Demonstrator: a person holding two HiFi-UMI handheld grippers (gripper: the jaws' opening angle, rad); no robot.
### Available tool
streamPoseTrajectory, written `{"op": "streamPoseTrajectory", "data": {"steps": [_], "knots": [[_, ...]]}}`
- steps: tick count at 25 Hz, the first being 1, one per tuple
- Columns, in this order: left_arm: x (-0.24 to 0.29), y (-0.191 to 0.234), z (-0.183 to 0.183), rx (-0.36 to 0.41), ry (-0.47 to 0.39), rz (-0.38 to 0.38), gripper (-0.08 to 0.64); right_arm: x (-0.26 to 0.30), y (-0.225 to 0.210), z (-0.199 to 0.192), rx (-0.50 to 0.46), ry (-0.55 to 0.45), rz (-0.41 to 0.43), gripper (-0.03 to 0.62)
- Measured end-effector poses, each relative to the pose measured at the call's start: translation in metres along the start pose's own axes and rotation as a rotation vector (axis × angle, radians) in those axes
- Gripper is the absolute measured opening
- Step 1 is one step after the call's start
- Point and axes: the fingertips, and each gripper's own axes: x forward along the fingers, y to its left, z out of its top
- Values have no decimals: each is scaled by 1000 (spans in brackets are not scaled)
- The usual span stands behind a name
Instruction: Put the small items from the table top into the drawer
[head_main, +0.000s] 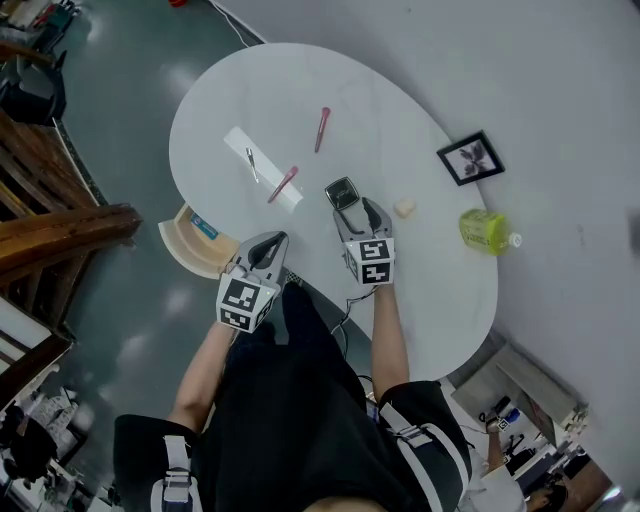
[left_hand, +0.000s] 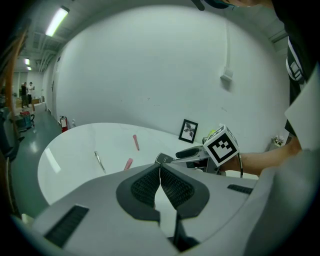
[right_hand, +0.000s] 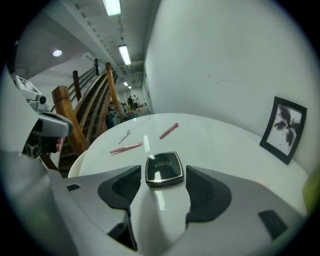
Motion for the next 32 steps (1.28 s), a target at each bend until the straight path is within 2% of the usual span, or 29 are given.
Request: {"op": "streamPoseTrajectory", "data": {"steps": [21, 32], "knots": [[-5, 16, -5, -33, -4, 44, 20, 26, -3, -13, -85, 63, -37, 283], [-22, 17, -8, -43, -14, 64, 20, 25, 0, -10, -87, 77, -44, 284]]}}
